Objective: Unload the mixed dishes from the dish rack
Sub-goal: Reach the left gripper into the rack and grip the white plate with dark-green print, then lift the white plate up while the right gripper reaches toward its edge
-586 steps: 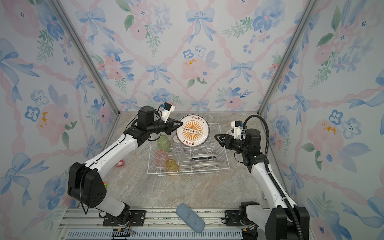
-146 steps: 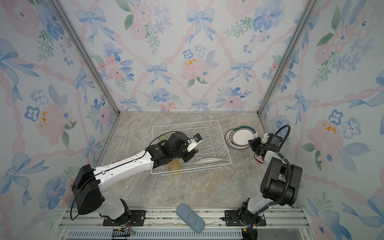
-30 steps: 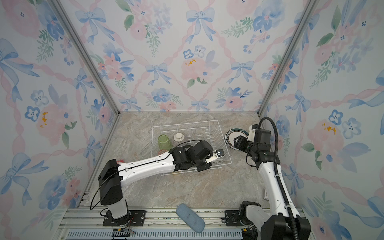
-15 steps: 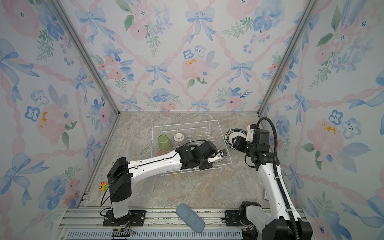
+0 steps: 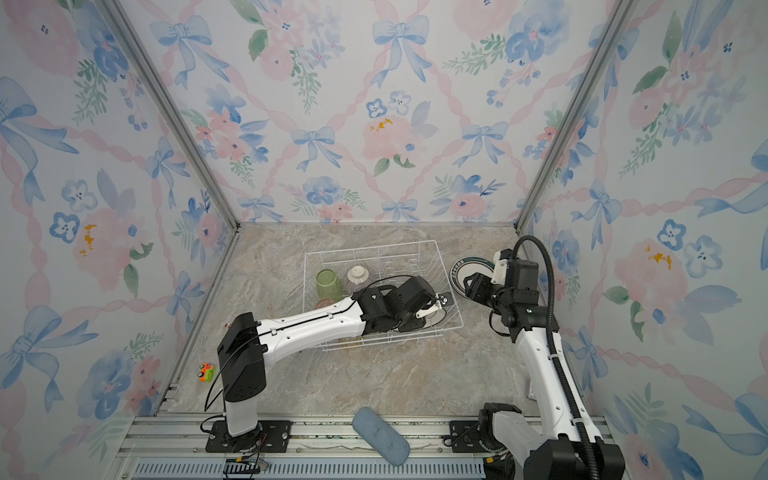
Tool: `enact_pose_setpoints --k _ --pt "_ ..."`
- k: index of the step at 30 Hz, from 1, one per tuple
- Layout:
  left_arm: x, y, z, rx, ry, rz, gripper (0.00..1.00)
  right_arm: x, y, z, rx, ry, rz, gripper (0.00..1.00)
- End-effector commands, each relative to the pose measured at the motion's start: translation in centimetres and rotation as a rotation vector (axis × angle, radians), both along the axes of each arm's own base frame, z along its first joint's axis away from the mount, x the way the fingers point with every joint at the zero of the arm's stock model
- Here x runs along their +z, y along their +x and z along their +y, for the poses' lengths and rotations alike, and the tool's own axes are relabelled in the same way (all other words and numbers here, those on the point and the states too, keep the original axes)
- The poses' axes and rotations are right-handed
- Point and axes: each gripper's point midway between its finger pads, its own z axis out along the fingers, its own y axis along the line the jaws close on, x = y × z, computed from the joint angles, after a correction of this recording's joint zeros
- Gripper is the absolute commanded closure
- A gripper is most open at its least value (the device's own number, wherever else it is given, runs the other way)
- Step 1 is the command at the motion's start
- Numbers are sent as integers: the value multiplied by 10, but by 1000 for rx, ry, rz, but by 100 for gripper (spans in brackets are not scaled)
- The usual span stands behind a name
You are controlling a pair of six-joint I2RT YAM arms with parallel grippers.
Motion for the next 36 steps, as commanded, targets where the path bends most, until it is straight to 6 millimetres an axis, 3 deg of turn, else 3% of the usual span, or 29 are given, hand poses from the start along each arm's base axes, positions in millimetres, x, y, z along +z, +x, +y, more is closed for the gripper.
enact_pose_setpoints --k 1,9,19,26,36 --pt "-3 5 1 28 5 7 100 -3 -5 4 21 -9 8 39" --pt "15 15 10 87 -32 -25 100 1 -4 8 30 -12 -1 39" --pt "59 21 27 138 -143 -45 100 4 -3 16 52 -21 -12 39" --pt "79 20 31 146 -192 -55 100 7 -3 23 74 -23 -24 40" --pt "102 36 39 153 -353 27 100 13 -4 31 110 -9 -53 40"
